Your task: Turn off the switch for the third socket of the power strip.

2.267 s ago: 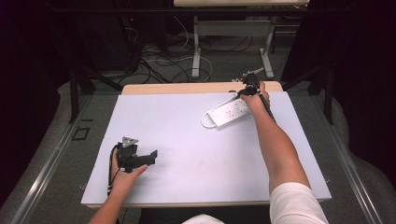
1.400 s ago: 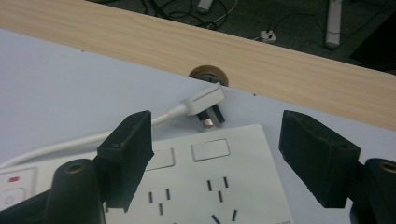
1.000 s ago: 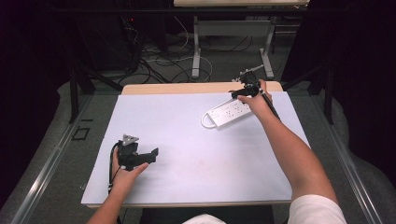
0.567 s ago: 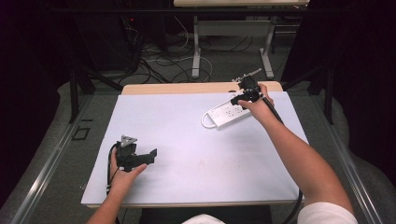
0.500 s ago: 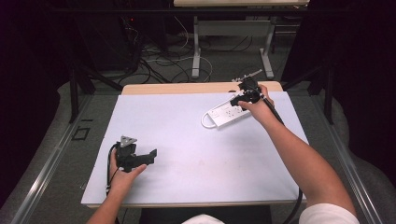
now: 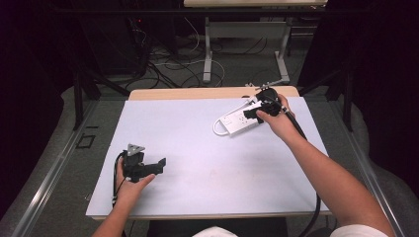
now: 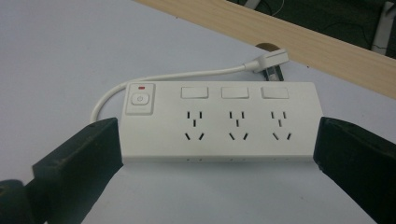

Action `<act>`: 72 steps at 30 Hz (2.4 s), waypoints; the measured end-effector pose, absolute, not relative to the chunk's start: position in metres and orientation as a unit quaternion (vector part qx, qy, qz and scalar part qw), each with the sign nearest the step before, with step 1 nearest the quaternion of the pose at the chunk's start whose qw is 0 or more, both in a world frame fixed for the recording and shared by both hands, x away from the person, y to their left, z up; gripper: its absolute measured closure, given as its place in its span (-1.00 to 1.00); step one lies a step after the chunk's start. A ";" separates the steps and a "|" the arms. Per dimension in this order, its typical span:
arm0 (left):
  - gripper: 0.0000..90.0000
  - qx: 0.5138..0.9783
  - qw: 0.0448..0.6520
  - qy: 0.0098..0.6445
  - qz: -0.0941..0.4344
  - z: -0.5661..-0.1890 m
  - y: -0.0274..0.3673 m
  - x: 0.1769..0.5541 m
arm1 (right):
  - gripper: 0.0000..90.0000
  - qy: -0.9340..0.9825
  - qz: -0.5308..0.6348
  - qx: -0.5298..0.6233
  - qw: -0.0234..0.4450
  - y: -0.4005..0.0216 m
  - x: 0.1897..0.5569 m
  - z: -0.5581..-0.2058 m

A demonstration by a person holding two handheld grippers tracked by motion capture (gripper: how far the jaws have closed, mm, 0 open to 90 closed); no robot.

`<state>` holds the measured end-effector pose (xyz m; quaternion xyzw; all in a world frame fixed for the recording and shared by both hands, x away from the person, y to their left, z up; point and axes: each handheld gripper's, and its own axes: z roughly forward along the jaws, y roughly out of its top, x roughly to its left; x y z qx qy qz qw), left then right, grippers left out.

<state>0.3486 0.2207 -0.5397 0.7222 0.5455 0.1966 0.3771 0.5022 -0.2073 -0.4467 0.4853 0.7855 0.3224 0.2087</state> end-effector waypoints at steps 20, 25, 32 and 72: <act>-0.94 0.722 0.377 0.545 0.199 -0.539 0.220 0.347 | -1.00 0.795 0.352 0.448 0.209 -0.216 0.446 -0.444; -0.94 0.721 0.376 0.546 0.198 -0.539 0.220 0.347 | -1.00 0.798 0.351 0.443 0.210 -0.220 0.433 -0.450; -0.94 0.724 0.375 0.544 0.199 -0.538 0.220 0.346 | -1.00 0.801 0.351 0.434 0.217 -0.224 0.415 -0.459; -0.99 0.728 0.375 0.536 0.207 -0.538 0.216 0.344 | -1.00 0.751 0.367 0.503 0.221 -0.286 0.357 -0.529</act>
